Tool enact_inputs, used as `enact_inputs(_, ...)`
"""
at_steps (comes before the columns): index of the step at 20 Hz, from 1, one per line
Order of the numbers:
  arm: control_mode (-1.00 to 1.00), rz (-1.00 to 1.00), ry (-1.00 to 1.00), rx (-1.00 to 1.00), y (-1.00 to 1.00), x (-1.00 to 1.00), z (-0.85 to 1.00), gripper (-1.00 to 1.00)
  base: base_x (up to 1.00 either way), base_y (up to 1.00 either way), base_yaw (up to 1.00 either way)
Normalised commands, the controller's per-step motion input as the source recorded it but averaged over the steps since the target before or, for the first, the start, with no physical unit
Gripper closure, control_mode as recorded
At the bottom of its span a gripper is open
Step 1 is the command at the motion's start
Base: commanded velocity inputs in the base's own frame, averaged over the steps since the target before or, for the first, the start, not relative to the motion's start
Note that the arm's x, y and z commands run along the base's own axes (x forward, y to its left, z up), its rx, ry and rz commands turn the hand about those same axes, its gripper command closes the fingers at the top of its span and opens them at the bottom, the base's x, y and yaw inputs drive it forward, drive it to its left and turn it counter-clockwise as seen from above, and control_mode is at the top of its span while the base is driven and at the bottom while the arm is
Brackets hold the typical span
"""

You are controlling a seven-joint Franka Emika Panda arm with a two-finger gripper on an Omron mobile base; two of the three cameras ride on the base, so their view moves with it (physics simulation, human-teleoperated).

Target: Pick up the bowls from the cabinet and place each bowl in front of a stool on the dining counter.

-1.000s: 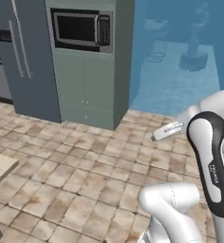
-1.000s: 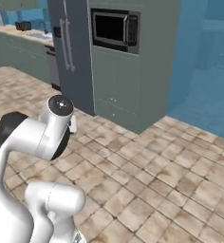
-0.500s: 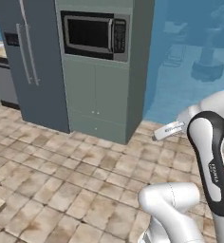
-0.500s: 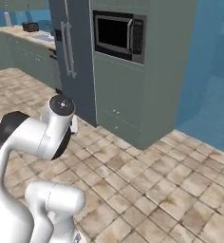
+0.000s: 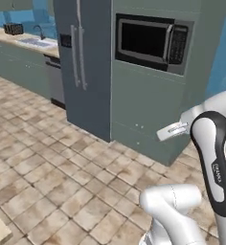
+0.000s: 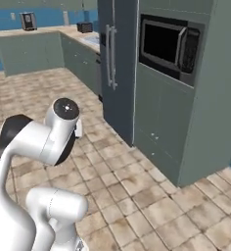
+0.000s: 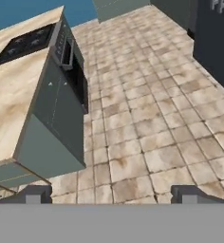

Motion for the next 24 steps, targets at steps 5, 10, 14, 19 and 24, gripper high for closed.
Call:
enact_inputs(5,1.0,0.0,0.0,0.0,0.0,0.0,0.0,-1.0,1.0,0.0,0.58)
enact_inputs(10,1.0,0.0,0.0,0.0,0.0,0.0,0.0,-1.0,1.0,0.0,0.51)
enact_inputs(14,1.0,0.0,0.0,0.0,0.0,0.0,0.0,-1.0,1.0,-0.01,0.38)
enact_inputs(19,1.0,0.0,0.0,0.0,0.0,0.0,0.0,-1.0,1.0,-0.21,0.19)
enact_inputs(24,1.0,0.0,0.0,0.0,0.0,0.0,0.0,-1.0,1.0,-0.33,0.08)
